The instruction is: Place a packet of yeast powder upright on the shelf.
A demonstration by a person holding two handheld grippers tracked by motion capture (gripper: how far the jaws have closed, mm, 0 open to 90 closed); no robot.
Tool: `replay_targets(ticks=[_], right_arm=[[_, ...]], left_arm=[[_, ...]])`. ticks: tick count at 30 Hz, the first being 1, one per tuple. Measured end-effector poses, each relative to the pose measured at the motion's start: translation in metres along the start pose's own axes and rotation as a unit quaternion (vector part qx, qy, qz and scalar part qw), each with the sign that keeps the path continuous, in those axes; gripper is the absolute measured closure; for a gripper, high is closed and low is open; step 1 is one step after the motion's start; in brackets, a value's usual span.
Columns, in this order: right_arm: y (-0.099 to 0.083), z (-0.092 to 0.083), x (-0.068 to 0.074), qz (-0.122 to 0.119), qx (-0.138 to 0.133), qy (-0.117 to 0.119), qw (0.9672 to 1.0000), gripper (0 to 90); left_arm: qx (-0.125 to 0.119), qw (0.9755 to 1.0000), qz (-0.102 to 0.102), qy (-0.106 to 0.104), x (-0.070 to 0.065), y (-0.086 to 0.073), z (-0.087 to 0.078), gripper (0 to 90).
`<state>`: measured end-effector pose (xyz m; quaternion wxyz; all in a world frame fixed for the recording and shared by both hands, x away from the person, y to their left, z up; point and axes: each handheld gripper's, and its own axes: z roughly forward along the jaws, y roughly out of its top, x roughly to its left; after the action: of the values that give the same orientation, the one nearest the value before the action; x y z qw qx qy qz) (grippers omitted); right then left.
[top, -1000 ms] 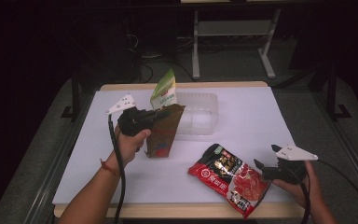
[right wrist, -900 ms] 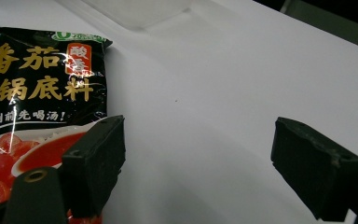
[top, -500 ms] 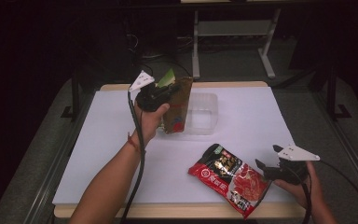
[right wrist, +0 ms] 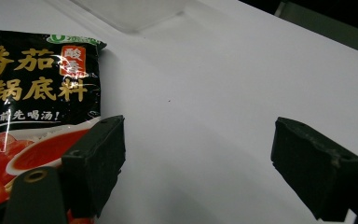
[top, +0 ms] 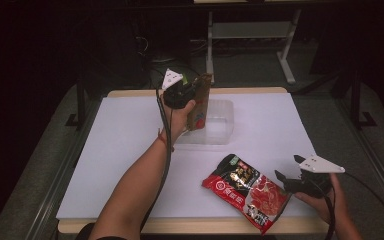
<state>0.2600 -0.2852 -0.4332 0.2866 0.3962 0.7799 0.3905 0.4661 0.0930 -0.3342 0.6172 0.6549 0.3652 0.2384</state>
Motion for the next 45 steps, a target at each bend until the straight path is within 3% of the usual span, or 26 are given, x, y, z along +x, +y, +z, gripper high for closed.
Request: replay_targets(ticks=[4, 7, 9, 11, 13, 19, 22, 26, 29, 36, 45], right_arm=[[0.0, 0.0, 0.0, 0.001, 0.001, -0.001, 1.0, 17.0], [0.0, 0.0, 0.0, 0.0, 0.0, 0.0, 1.0, 17.0], [-0.001, 0.0, -0.001, 0.001, 0.001, 0.0, 1.0, 17.0], [-0.001, 0.0, -0.001, 0.001, 0.002, 0.0, 1.0, 17.0], [-0.001, 0.001, -0.001, 0.001, 0.002, 0.0, 1.0, 17.0], [-0.001, 0.001, 0.0, -0.001, 0.003, 0.0, 1.0, 17.0], [-0.001, 0.002, 0.0, -0.001, 0.003, 0.001, 1.0, 17.0], [0.0, 0.002, 0.0, -0.001, 0.003, 0.002, 1.0, 17.0], [0.001, 0.003, 0.0, -0.001, 0.004, 0.003, 1.0, 17.0], [0.001, 0.004, 0.0, -0.001, 0.007, 0.006, 1.0, 17.0], [0.0, 0.004, 0.0, -0.001, 0.01, 0.007, 0.9999, 17.0]], left_arm=[[-0.006, 0.9993, 0.013, 0.033, 0.002, -0.004, 0.008, 86.5], [-0.016, 0.9986, 0.005, 0.05, 0.003, -0.013, 0.01, 86.3], [-0.021, 0.9978, 0.024, 0.057, -0.001, -0.018, 0.011, 86.2], [-0.02, 0.9985, 0.017, 0.047, -0.005, -0.025, 0.011, 85.9], [-0.016, 0.9984, 0.024, 0.048, -0.008, -0.03, 0.011, 85.6], [-0.01, 0.9996, -0.01, 0.024, -0.002, -0.047, 0.001, 84.1], [-0.007, 0.9999, -0.004, 0.008, -0.001, -0.047, -0.007, 83.5], [0.013, 0.9998, 0.013, -0.008, 0.002, -0.046, -0.012, 79.7], [0.013, 0.9998, 0.001, -0.016, 0.008, -0.048, -0.017, 79.4], [0.024, 0.9994, 0.014, -0.02, 0.012, -0.05, -0.027, 78.8], [0.047, 0.9971, 0.053, -0.028, 0.011, -0.052, -0.039, 75.3]])
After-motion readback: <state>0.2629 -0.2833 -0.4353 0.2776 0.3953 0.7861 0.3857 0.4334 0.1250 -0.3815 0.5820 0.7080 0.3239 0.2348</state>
